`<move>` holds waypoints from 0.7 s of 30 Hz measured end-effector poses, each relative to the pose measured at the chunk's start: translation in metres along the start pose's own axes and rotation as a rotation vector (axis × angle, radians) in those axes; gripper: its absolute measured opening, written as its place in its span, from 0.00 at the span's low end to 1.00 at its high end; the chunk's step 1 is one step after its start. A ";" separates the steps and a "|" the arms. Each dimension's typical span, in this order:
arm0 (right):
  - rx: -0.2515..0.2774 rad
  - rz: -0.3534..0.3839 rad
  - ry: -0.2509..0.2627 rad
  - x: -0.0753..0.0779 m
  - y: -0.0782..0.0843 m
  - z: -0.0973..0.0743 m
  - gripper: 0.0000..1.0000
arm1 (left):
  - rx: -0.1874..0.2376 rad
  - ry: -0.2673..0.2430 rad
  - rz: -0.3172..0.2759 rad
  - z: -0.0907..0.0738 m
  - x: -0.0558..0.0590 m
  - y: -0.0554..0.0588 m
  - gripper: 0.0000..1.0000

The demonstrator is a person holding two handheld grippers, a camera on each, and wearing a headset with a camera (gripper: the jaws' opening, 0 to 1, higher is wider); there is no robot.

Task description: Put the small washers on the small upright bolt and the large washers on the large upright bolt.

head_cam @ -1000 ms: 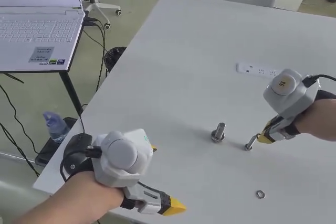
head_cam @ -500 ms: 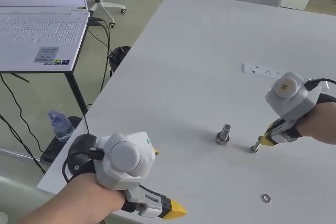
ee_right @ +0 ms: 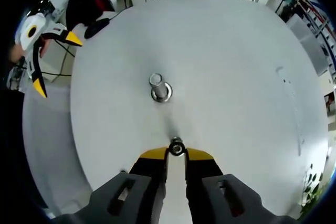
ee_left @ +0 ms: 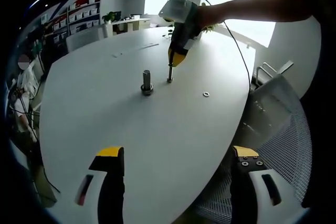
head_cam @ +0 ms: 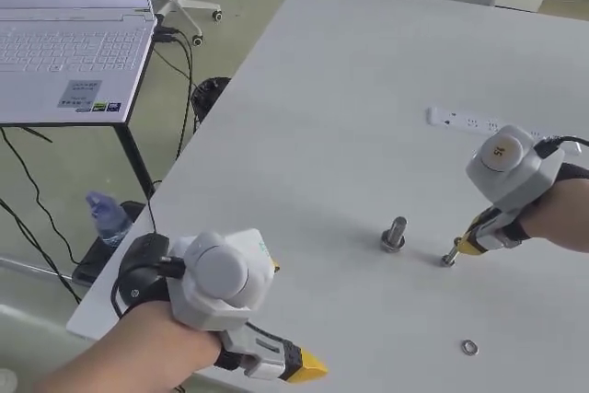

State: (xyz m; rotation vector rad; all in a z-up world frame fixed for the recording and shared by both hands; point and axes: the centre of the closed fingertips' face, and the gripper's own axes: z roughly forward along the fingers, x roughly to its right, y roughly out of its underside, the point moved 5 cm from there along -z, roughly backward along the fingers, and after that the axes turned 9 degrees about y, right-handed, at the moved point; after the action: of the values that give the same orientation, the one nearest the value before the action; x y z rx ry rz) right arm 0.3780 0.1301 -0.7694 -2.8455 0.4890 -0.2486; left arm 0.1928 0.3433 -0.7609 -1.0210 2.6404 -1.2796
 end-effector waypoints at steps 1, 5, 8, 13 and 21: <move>-0.001 -0.001 -0.001 0.000 0.000 0.000 0.13 | -0.001 0.000 0.000 0.000 0.000 0.000 0.83; -0.002 -0.004 -0.002 0.000 0.001 0.002 0.13 | -0.001 -0.002 -0.001 0.000 -0.002 -0.001 0.83; -0.004 0.003 -0.007 -0.001 0.002 0.004 0.13 | -0.004 -0.002 0.000 0.000 -0.002 -0.002 0.83; -0.006 -0.001 -0.010 -0.002 0.003 0.010 0.13 | 0.002 0.000 0.001 0.000 -0.003 -0.004 0.83; -0.009 -0.021 -0.002 -0.004 0.005 0.020 0.13 | -0.006 0.002 0.000 -0.001 -0.005 -0.002 0.83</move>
State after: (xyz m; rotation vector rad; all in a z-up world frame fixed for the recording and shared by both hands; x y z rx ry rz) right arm 0.3763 0.1309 -0.7901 -2.8610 0.4607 -0.2485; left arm 0.1974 0.3461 -0.7599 -1.0208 2.6467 -1.2744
